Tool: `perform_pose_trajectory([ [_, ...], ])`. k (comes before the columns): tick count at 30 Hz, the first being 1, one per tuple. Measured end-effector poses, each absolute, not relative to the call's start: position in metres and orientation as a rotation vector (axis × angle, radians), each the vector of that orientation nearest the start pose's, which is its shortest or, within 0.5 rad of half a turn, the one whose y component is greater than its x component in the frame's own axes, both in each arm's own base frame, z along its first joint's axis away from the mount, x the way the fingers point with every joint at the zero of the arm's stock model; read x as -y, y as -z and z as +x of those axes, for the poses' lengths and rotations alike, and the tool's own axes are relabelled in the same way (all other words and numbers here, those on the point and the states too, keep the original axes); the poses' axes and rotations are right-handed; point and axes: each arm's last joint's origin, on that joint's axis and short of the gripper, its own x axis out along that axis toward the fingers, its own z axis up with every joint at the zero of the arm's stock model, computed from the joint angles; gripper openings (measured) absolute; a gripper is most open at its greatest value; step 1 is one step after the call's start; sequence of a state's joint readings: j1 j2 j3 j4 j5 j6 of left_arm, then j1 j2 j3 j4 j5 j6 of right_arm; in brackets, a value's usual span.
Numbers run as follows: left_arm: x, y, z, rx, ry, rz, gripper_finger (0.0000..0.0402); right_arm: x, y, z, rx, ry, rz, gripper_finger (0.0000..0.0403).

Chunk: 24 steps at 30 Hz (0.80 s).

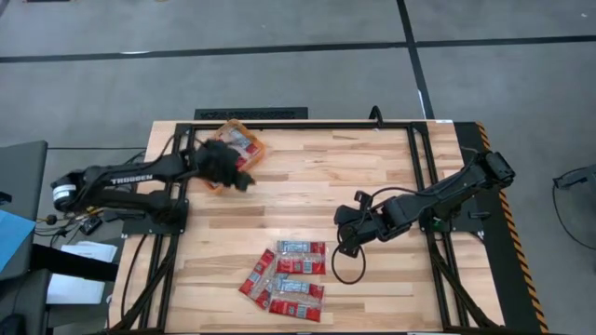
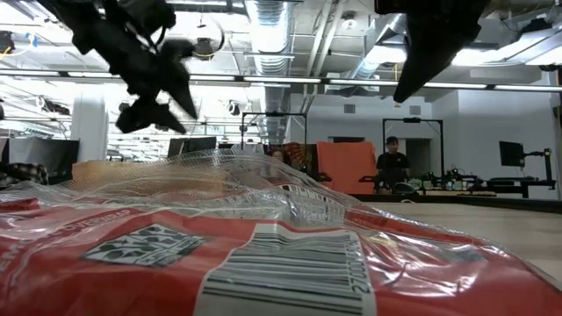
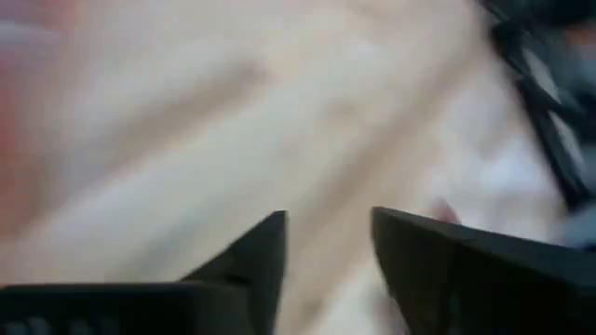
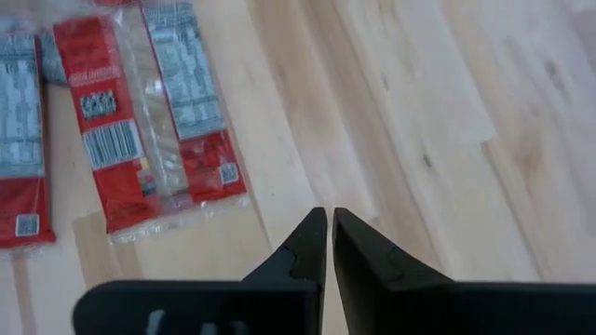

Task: Sort popcorn bags into baskets
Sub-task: Put the top red popcorn pack into the orange bin

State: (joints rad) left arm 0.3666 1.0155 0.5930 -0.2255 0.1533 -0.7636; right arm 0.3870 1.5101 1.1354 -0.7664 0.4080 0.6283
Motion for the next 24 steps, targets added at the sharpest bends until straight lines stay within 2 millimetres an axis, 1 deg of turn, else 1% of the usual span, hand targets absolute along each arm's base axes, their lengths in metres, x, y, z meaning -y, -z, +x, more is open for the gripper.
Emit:
perform_pose_trajectory([
  [3, -0.042, -0.229, 0.21, -0.516, -0.244, -0.827, 0.021, -0.102, -0.243, 0.274, -1.009, 0.322, 0.133, 0.0059],
  [5, -0.023, -0.231, 0.218, -0.498, -0.142, -0.769, 0.0247, -0.104, -0.238, 0.271, -1.02, 0.316, 0.15, 0.0064],
  [8, 0.0, -0.23, 0.23, -0.467, -0.08, -0.65, 0.0281, -0.107, -0.228, 0.268, -1.025, 0.321, 0.183, 0.0071],
  [11, 0.018, -0.223, 0.239, -0.461, -0.037, -0.527, 0.0289, -0.111, -0.221, 0.264, -1.023, 0.324, 0.207, 0.0076],
  [14, 0.028, -0.214, 0.248, -0.482, 0.001, -0.474, 0.0287, -0.118, -0.215, 0.263, -1.004, 0.287, 0.26, 0.0081],
  [18, 0.034, -0.197, 0.257, -0.537, 0.03, -0.453, 0.0278, -0.132, -0.213, 0.264, -0.949, 0.19, 0.305, 0.0081],
  [20, 0.035, -0.19, 0.262, -0.553, 0.065, -0.461, 0.0273, -0.142, -0.211, 0.268, -0.912, 0.124, 0.307, 0.0076],
  [24, 0.037, -0.18, 0.271, -0.555, 0.089, -0.474, 0.0267, -0.159, -0.194, 0.278, -0.898, 0.055, 0.32, 0.0065],
])
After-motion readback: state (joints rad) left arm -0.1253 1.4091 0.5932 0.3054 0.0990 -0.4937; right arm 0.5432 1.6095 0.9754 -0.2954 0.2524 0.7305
